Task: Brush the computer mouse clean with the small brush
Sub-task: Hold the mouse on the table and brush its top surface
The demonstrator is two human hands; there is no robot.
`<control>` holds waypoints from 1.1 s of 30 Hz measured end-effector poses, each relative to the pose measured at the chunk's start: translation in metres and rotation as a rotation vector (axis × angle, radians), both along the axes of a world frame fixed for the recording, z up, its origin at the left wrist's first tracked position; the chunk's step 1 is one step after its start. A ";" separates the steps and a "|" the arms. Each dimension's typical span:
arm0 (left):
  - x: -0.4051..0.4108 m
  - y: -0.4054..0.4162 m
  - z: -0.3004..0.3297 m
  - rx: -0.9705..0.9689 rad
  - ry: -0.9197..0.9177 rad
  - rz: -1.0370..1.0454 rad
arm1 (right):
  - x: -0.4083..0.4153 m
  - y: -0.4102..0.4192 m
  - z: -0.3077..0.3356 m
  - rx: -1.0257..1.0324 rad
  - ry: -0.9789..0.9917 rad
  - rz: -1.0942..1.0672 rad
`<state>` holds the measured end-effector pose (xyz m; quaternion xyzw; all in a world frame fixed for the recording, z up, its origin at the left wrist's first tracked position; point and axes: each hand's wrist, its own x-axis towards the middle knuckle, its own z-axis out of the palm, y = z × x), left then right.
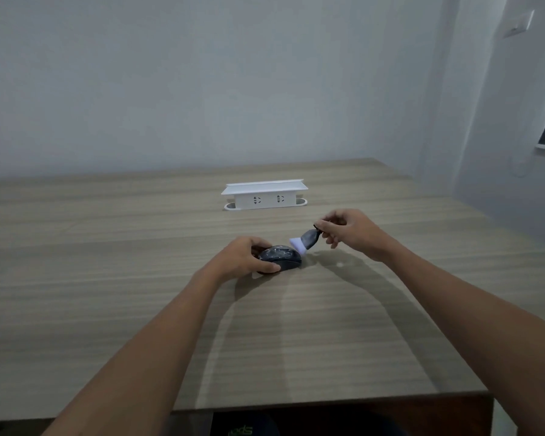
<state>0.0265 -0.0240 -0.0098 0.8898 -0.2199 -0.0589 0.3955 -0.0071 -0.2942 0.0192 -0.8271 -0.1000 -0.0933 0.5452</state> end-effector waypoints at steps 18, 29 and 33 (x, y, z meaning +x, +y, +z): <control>0.003 -0.007 0.001 -0.011 0.006 -0.025 | -0.002 0.023 0.020 -0.432 -0.156 -0.009; 0.003 -0.007 0.001 -0.029 0.010 -0.032 | -0.001 0.024 0.024 -0.434 -0.170 -0.027; 0.006 -0.007 -0.001 -0.021 0.016 -0.029 | -0.003 0.022 0.022 -0.440 -0.147 -0.003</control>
